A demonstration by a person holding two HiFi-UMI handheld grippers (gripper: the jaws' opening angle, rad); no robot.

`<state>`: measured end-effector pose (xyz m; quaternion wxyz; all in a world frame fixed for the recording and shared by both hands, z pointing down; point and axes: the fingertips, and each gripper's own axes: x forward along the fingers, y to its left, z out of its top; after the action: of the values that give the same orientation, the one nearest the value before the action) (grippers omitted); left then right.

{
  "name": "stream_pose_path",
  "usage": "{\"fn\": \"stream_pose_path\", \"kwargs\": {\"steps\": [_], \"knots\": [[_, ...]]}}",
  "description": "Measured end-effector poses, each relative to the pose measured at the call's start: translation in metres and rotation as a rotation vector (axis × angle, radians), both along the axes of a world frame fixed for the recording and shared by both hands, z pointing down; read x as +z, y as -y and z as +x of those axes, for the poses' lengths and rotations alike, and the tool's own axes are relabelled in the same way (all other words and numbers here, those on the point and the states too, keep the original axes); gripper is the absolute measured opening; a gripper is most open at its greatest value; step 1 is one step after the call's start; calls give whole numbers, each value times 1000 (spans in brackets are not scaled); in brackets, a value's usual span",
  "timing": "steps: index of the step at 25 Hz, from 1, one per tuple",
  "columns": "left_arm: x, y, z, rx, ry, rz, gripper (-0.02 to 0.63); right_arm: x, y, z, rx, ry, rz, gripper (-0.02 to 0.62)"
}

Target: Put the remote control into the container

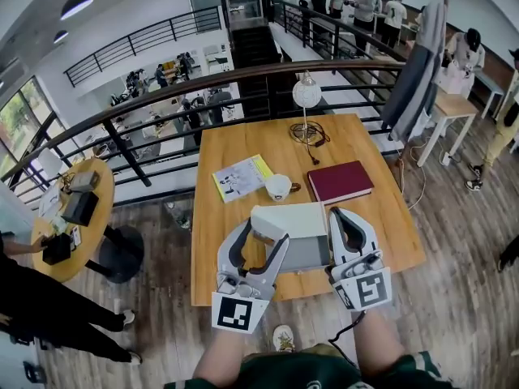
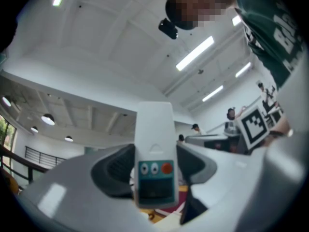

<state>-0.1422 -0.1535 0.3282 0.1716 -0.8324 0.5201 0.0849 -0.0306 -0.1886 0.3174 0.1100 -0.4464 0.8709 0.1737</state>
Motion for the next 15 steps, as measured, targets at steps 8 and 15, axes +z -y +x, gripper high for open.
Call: {"fn": "stream_pose_path", "kwargs": {"steps": [8, 15], "knots": [[9, 24, 17, 52, 3, -12, 268, 7, 17, 13, 30, -1, -16, 15], [11, 35, 23, 34, 5, -30, 268, 5, 33, 20, 7, 0, -31, 15]]}}
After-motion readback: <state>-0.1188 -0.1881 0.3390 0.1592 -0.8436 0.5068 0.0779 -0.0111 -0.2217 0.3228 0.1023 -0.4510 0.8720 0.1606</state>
